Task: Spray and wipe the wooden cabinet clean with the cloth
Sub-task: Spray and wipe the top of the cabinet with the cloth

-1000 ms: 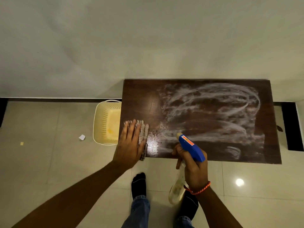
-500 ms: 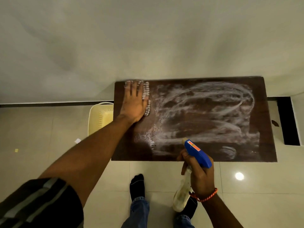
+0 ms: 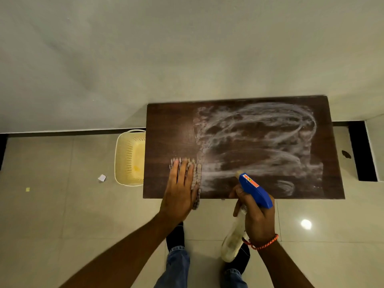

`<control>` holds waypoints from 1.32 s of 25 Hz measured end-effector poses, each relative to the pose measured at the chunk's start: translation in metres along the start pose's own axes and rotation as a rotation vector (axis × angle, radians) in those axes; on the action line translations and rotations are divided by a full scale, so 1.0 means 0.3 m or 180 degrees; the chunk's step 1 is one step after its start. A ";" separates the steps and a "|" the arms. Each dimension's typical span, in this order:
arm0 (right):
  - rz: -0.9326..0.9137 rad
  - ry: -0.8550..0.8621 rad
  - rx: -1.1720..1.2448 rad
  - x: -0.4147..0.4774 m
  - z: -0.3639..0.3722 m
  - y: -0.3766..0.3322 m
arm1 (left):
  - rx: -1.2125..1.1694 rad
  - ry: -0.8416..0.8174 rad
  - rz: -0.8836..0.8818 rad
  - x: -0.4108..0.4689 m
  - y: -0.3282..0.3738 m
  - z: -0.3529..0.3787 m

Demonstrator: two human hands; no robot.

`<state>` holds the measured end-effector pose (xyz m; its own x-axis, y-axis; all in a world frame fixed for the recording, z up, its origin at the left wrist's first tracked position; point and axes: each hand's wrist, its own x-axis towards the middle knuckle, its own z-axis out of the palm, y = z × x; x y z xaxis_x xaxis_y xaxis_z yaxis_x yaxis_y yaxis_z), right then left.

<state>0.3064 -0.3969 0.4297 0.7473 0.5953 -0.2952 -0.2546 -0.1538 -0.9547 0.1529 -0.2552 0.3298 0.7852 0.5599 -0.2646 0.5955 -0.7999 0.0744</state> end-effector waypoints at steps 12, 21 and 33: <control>0.0129 0.0036 -0.0014 -0.009 -0.039 -0.073 | -0.0822 -0.0347 -0.0413 -0.208 0.015 0.057; 0.0112 -0.0131 -0.0264 0.044 -0.089 -0.108 | -0.0197 -0.0145 -0.0198 -0.187 -0.034 0.036; 0.0740 0.0671 -0.0599 0.328 0.052 -0.242 | -0.8130 0.0334 -0.2035 -0.336 -0.327 -0.396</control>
<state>0.3887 -0.3148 0.4705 0.7978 0.3548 -0.4875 -0.3298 -0.4200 -0.8455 0.0356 -0.2074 0.4634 0.5114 0.5575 -0.6540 -0.4002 0.8280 0.3929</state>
